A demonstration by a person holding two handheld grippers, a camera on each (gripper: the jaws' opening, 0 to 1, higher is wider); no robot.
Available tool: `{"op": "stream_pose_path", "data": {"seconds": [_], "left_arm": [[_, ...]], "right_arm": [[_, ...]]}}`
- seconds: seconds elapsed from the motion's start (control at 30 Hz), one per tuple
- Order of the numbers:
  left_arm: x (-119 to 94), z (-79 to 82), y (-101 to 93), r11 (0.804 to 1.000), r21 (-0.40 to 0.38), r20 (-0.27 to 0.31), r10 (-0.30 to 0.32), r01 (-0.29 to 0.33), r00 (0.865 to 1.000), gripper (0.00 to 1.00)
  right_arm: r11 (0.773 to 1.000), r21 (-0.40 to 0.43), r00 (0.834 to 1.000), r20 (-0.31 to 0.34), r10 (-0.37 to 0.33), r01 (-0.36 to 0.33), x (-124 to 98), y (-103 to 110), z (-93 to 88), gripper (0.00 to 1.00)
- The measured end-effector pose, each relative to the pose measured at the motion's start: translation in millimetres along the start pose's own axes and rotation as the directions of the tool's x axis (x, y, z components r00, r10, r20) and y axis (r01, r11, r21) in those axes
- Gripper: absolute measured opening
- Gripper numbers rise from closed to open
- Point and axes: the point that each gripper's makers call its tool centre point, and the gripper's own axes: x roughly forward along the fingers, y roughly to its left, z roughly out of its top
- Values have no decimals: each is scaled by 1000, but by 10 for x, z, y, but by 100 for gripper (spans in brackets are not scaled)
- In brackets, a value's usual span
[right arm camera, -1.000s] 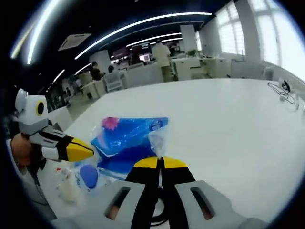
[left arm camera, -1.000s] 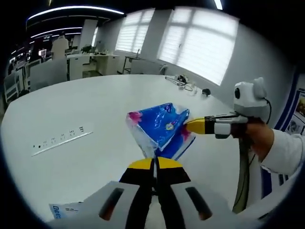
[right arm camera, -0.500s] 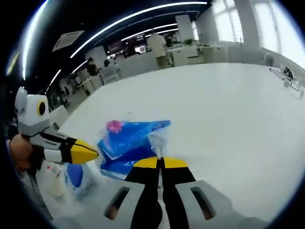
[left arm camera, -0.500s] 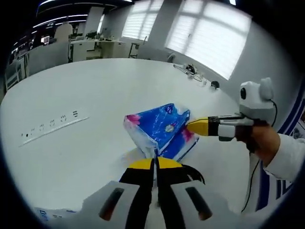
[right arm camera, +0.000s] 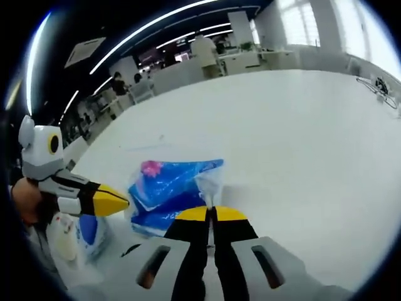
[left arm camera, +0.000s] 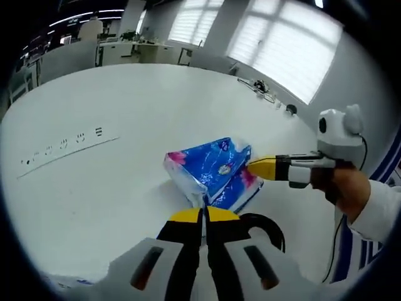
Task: Arrange the tabletop items into an orderly group along one side of the table until the central work area is clear of visible clutter.
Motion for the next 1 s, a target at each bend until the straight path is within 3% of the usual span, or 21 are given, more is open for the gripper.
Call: {"op": "stream_pose_path", "data": {"seconds": [0.47,1.0], "left_arm": [[104,-92,46,1000,-24,-16,-1,0,1000,0],[96,-91,104,1000,-20,-3,13,-13,1000,8]], "right_arm": [[1000,7,1000,-22,-11,11,80,-42,-112,2],[1000,-2,999,-32,-30,30,119,-102,-164,20]]}}
